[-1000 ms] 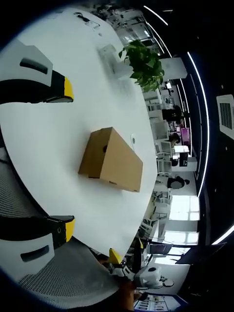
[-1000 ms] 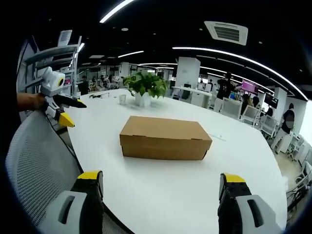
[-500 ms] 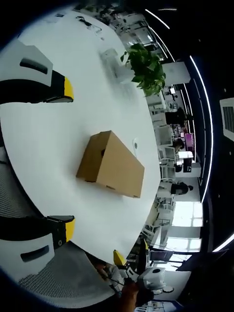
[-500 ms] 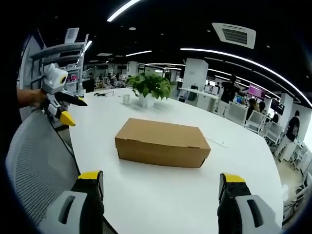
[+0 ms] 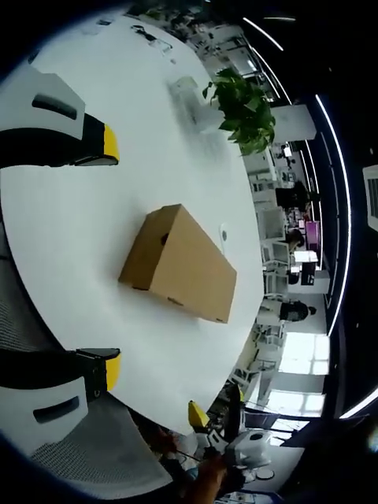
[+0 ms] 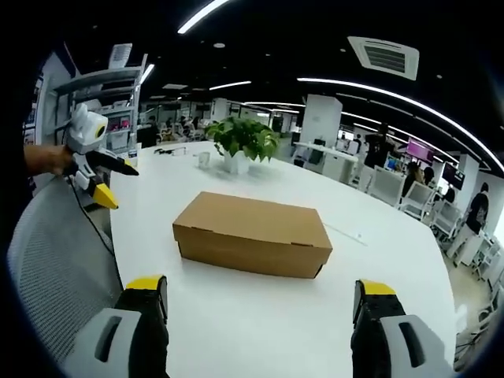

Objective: Operate the shoe box by opening the lid, removing the specified soft item, and placing it in the target area until the item is outside and the box remains undamaged.

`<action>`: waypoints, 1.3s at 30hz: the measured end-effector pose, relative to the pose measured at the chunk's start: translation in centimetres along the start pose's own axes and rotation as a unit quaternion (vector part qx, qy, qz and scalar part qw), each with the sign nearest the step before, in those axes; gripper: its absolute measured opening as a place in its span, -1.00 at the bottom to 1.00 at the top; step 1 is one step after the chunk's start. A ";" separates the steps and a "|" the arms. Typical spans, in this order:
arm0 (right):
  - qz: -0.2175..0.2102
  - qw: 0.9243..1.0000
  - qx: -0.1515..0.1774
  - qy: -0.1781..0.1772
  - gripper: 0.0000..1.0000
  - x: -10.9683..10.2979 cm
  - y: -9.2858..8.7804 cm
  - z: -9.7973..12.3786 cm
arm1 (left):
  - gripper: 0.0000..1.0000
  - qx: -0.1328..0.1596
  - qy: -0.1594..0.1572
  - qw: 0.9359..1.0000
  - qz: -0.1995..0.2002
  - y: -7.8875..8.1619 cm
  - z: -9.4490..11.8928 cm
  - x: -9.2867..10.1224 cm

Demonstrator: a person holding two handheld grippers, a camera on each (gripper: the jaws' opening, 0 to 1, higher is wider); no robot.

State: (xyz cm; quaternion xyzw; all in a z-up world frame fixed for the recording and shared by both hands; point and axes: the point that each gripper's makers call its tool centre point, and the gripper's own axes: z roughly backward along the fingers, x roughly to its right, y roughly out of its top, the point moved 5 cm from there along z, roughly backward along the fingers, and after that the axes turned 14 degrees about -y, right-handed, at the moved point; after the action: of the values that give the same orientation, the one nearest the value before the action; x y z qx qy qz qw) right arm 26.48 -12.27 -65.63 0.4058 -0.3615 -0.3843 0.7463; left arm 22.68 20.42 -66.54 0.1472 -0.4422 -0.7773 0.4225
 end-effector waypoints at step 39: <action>0.044 0.997 0.006 0.070 0.85 4.5 0.0 -7.9 | 0.95 0.015 0.012 0.999 0.029 1.7 -5.0 0.4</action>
State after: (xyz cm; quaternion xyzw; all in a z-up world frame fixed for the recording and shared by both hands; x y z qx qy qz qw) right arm 35.23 -13.57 -67.81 0.4200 -0.3275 -0.3198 0.7837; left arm 26.35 16.89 -67.98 0.1495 -0.4528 -0.7565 0.4476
